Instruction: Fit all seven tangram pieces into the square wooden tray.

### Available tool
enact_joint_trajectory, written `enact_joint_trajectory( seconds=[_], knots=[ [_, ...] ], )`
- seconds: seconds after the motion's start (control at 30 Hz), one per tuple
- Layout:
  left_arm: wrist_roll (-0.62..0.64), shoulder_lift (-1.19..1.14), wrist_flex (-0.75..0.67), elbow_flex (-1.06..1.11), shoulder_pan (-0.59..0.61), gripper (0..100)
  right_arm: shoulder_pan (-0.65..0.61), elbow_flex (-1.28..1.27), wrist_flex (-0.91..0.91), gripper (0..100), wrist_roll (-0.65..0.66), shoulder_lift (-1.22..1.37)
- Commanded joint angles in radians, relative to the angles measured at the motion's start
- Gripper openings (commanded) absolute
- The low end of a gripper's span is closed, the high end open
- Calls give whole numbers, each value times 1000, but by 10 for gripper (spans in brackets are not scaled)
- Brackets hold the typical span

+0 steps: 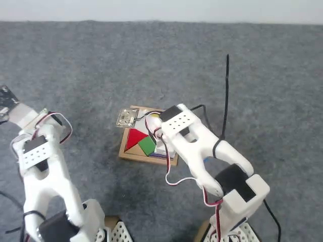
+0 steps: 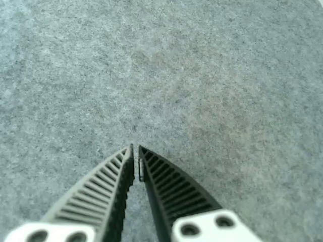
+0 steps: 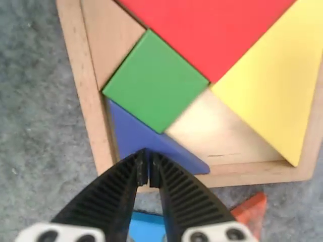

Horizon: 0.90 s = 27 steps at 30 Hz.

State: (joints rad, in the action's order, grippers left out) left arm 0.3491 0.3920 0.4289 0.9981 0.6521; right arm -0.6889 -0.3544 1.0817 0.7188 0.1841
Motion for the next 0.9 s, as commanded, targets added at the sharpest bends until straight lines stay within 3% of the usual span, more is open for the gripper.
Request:
enact_joint_trajectory(
  seconds=[0.0, 0.23, 0.57, 0.73, 0.87],
  knots=[
    [3, 44, -6, -44, -6, 13, -41, -2, -12, 8, -9, -36],
    [3, 44, -6, -44, -6, 13, 16, 32, 58, 9, -6, -191],
    [3, 44, -6, -44, -6, 13, 251, -11, 147, 9, -11, -542],
    [3, 44, -6, -45, -8, 13, 191, -126, 19, 9, -12, -493],
    [3, 44, -6, -44, -8, 13, 84, -153, -122, 9, -135, -378]
  ],
)
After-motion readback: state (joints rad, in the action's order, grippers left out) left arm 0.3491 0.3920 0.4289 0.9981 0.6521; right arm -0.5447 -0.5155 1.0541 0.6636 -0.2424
